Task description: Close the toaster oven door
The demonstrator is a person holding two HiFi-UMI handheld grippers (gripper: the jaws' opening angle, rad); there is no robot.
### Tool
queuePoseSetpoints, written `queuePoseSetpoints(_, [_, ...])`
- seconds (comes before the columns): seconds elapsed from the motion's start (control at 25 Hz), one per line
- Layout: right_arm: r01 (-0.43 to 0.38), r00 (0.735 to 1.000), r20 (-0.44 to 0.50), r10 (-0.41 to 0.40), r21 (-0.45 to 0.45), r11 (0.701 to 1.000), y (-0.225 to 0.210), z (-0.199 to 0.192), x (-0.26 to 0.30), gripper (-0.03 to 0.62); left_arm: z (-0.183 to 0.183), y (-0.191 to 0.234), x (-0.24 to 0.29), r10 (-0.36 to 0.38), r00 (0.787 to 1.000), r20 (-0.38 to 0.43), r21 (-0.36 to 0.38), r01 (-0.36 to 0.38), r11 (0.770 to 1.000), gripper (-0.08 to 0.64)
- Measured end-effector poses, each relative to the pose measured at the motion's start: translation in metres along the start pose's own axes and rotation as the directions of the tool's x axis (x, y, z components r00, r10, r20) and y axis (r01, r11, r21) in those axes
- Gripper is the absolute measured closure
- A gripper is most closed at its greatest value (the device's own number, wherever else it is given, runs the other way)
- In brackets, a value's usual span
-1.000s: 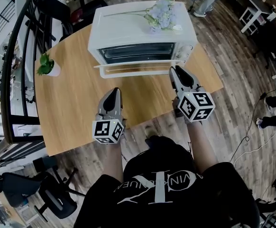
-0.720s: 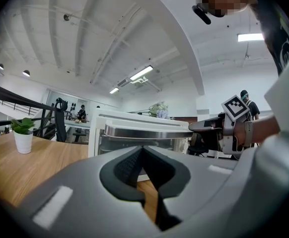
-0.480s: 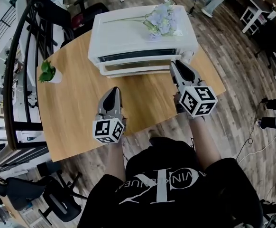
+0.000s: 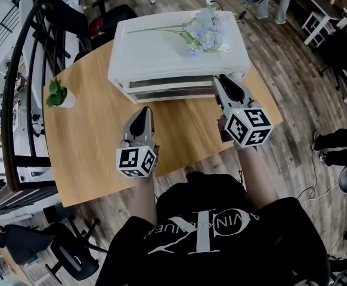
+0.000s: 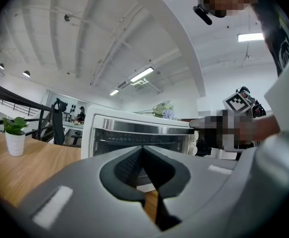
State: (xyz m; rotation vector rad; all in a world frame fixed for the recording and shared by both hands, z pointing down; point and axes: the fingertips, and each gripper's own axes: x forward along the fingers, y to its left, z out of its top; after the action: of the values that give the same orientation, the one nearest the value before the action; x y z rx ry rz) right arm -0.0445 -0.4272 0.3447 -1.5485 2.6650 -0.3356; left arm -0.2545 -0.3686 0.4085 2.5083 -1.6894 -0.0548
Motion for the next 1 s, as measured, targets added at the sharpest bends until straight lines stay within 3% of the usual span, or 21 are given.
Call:
queuePoseSetpoints(0.48, [-0.025, 1.000, 0.015, 0.025, -0.018, 1.000, -0.001, 0.002, 0.002, 0.515, -0.005, 0.008, -0.008, 0.046, 0.999, 0.005, -0.015, -0.046, 0.999, 0.551])
queuePoseSetpoints(0.84, [0.009, 1.000, 0.026, -0.009, -0.024, 1.000, -0.002, 0.004, 0.001, 0.515, 0.004, 0.023, -0.031, 0.099, 0.995, 0.022, -0.027, -0.098, 0.995, 0.551])
queuePoseSetpoints(1.0, [0.037, 0.999, 0.034, -0.036, -0.020, 0.999, -0.004, 0.004, -0.009, 0.515, 0.004, 0.032, -0.048, 0.123, 0.992, 0.023, -0.067, -0.121, 0.990, 0.551])
